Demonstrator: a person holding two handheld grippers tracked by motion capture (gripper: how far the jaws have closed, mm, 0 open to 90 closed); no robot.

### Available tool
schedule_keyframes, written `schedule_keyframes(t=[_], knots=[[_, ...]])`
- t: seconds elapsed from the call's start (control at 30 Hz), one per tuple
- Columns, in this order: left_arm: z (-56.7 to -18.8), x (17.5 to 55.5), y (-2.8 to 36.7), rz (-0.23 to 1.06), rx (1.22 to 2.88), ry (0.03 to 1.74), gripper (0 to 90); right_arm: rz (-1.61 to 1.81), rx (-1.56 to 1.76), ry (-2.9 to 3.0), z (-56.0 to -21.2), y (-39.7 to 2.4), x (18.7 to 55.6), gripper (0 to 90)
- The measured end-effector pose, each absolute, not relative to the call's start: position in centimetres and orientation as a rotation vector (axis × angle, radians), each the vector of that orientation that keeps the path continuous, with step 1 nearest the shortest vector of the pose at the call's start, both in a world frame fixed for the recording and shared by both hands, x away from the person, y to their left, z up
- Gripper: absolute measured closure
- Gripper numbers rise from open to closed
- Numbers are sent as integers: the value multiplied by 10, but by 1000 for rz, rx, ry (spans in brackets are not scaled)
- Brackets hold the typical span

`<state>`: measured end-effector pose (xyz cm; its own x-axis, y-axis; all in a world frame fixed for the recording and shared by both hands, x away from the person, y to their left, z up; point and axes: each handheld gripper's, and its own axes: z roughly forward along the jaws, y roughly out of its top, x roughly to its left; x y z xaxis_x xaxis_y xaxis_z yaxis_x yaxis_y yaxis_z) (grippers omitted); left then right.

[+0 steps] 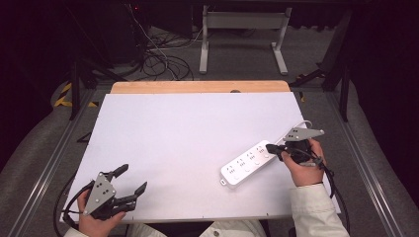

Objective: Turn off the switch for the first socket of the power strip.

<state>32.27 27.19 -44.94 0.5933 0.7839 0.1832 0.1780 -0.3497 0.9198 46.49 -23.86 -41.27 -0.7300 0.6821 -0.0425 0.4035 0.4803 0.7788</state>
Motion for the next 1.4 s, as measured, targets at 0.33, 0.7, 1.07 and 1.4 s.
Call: schedule_keyframes(t=[0.33,0.7,1.07,1.4], knots=[[-450,323,272,779,1849,782,235,988,963,2403,-426,-235,480,900],[-450,323,272,778,1849,781,236,884,1003,2471,-436,-231,485,900],[-449,323,272,783,1853,776,237,863,1008,2499,-441,-229,487,900],[-449,323,272,785,1854,775,237,841,1013,2508,-443,-228,488,900]])
